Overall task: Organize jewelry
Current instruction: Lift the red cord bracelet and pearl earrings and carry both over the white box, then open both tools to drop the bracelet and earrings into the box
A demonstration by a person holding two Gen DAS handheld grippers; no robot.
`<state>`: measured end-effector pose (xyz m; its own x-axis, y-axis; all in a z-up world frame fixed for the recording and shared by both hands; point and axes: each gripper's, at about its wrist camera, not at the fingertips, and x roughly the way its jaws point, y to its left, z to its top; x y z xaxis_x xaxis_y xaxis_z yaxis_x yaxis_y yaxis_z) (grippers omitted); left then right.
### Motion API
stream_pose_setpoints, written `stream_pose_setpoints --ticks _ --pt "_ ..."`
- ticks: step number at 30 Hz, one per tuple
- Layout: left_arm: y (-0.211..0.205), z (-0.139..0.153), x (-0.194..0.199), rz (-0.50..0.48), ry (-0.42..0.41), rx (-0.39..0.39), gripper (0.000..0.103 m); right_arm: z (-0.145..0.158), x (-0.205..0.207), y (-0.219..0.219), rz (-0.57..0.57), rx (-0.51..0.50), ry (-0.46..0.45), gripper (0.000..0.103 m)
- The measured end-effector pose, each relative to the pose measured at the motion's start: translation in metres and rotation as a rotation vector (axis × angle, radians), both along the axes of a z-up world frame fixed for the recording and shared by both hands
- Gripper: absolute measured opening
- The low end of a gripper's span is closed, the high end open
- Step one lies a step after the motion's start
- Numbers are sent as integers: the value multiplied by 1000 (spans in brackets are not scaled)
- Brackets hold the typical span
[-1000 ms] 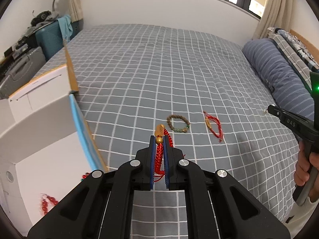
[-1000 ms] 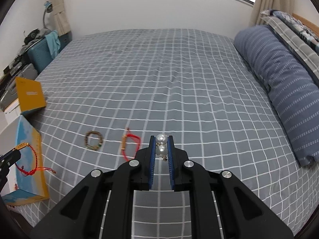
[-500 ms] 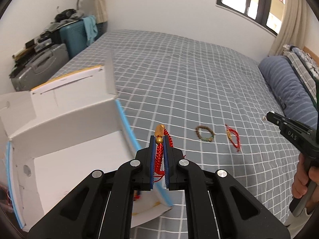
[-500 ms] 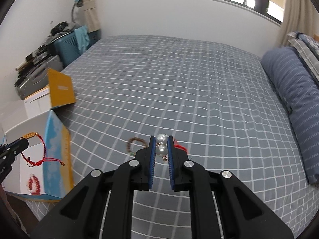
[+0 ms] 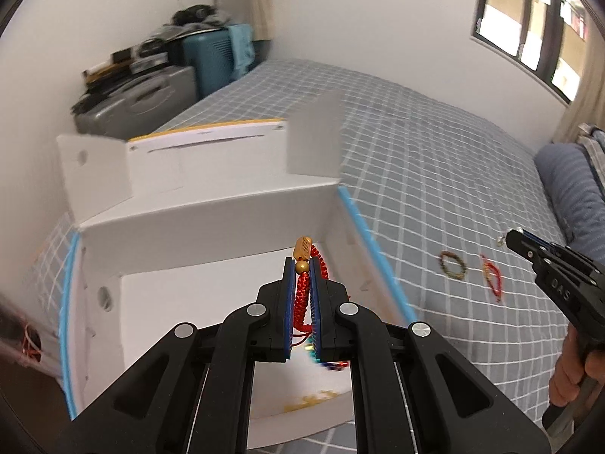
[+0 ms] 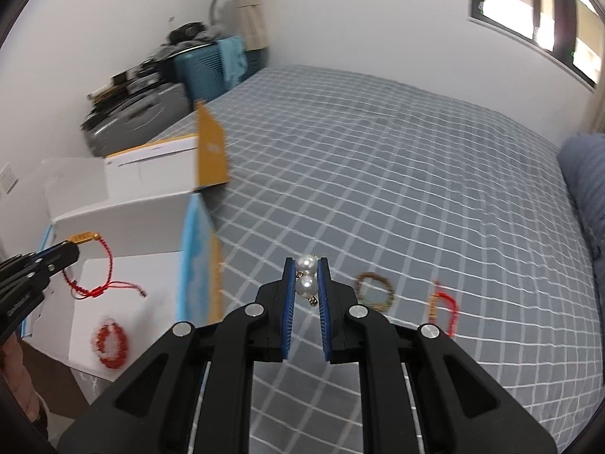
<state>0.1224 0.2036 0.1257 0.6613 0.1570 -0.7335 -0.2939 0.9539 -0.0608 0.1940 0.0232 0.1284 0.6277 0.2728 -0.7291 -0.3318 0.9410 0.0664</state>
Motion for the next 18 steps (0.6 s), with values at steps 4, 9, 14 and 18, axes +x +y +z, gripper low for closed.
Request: stream_pose_setpoints --ticks 4,9,14,18 --pt "24 -7 -13 51 13 0 7 1 -11 37 62 -3 -6 11" --pt "51 -16 -31 106 25 10 7 -3 -27 82 135 3 -5 11" --pt "67 -26 -44 144 41 11 7 -14 -39 118 193 -3 9 11" --pt "77 -36 -50 159 59 4 7 -27 -46 143 226 -11 32 11"
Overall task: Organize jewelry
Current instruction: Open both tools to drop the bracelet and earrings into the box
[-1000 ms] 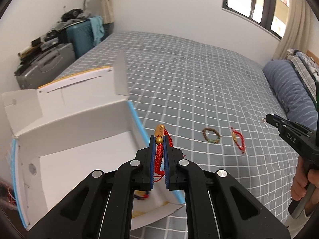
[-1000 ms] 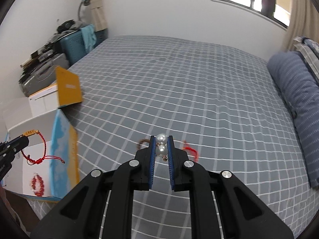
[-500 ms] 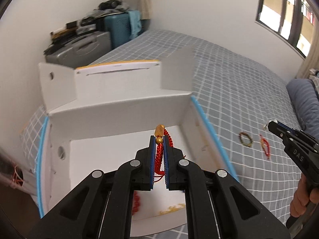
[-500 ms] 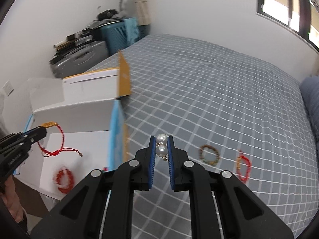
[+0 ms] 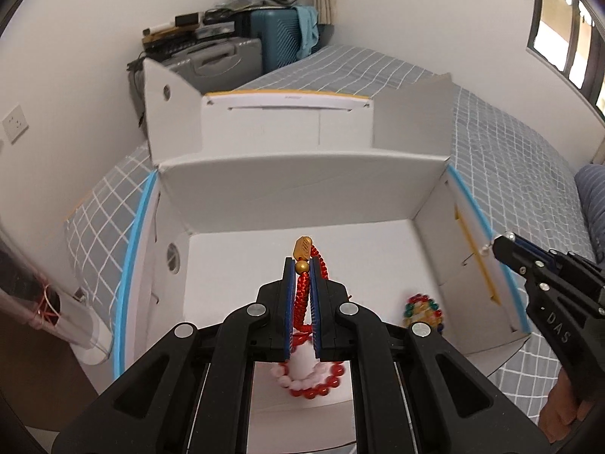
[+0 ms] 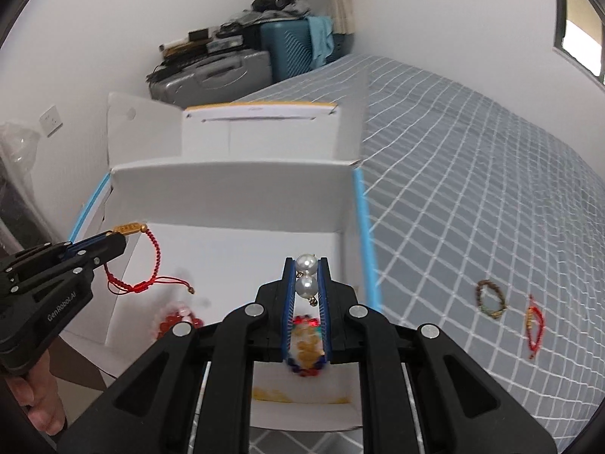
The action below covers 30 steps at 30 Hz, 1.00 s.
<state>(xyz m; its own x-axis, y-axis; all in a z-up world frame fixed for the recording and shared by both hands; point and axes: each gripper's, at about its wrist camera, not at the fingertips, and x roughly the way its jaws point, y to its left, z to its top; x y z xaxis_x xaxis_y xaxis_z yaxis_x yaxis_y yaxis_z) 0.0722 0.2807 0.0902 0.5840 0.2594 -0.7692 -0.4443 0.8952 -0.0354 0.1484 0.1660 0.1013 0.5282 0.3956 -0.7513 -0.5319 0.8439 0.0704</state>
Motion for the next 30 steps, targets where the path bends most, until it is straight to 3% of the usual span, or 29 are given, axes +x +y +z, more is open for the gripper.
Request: stream_pose_setpoints --ticks 14,25,27,28,30 --pt "20 -46 -6 29 96 -37 7 -50 -3 35 31 -63 110 11" --pt "20 -54 -3 23 109 -56 9 -53 1 35 24 -62 117 14" --pt "21 -52 -3 22 106 -59 12 -49 0 33 25 -50 106 35" --pt "21 -52 -4 23 106 -61 16 -46 -1 31 23 -37 96 39" --pt "21 -49 -6 30 96 -59 34 -40 -2 29 24 -25 80 46"
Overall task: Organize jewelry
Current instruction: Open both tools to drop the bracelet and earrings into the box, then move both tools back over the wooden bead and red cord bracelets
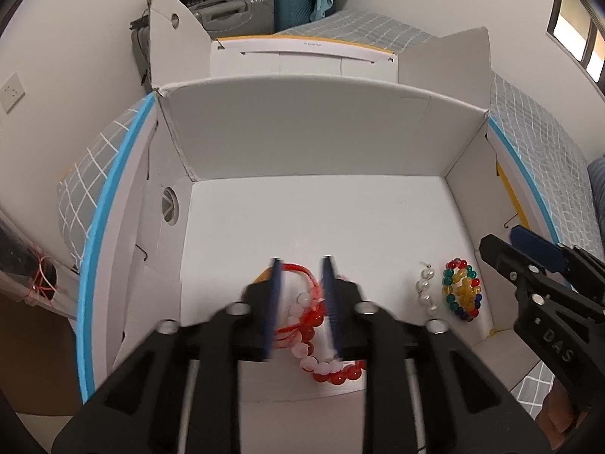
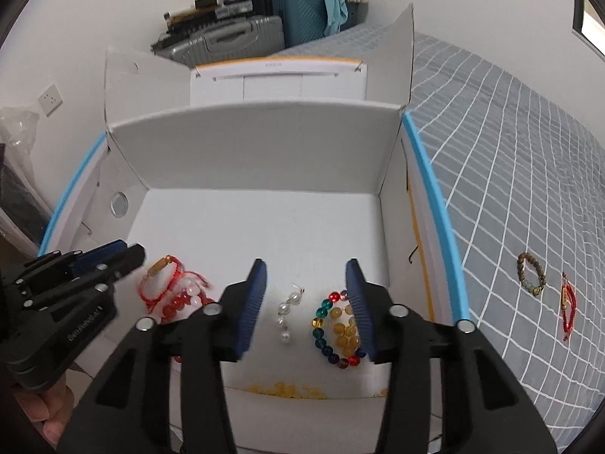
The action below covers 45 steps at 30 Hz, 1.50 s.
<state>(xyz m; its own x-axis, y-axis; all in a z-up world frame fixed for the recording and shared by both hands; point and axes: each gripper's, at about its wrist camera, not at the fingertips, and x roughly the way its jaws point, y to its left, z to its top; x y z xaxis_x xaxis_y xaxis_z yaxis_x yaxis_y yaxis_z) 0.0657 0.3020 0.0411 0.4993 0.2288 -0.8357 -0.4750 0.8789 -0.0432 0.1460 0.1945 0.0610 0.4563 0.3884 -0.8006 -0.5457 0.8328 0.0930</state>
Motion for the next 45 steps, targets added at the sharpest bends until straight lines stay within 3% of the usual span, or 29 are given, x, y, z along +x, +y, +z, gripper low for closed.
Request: stream_pose_setpoints --ticks 3,7,12,18,24,34,45 --pt "0 5 0 22 -14 15 51 11 -3 -8 -12 22 -36 58" --pt "-2 13 -1 25 -35 21 58 24 -3 -20 -41 32 -84 69" --pt "-12 26 1 16 -84 64 76 36 2 -40 -79 55 -106 80" --pt "-34 43 13 -32 -119 91 86 48 12 -75 -140 62 -145 93" --pt "-69 60 34 -92 -170 98 94 57 26 -121 -229 94 -148 95" --pt "-154 70 85 -239 -197 93 97 52 43 -206 -373 64 -152 95" --pt "-242 48 138 -392 -172 45 97 30 48 -299 -522 40 -125 95"
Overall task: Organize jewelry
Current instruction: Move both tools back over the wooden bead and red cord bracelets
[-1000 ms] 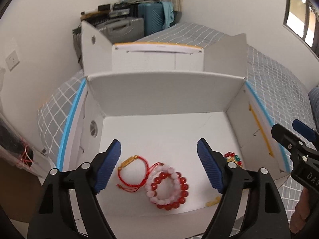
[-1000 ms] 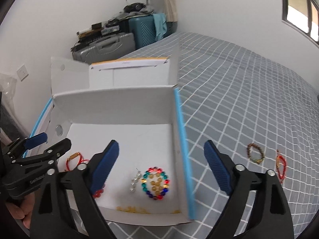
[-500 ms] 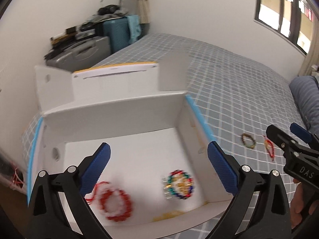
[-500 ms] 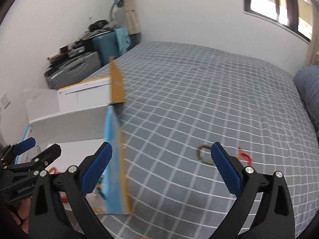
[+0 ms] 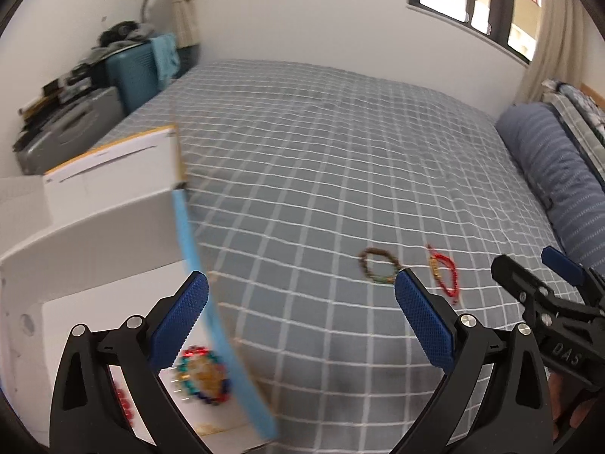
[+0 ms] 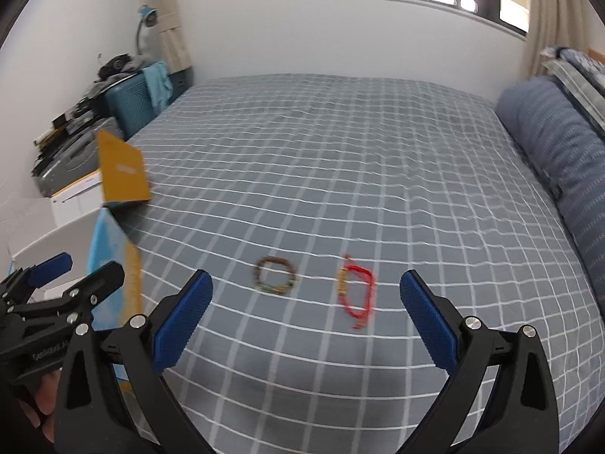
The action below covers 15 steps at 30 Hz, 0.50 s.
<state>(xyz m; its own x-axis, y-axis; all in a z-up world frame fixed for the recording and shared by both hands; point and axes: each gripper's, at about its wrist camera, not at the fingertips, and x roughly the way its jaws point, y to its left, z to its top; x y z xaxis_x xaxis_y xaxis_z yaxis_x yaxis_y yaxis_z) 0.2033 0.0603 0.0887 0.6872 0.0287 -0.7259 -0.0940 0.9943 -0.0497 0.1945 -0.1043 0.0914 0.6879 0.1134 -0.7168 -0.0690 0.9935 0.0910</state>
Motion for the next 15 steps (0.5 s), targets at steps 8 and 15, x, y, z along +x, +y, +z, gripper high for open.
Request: stream_pose_setpoints --ticks 8,15 --pt "-40 -35 45 -98 49 -34 97 -45 4 -43 -63 -39 27 95" --pt "-52 -78 85 -87 79 -32 97 -94 22 -51 -77 -61 67 95"
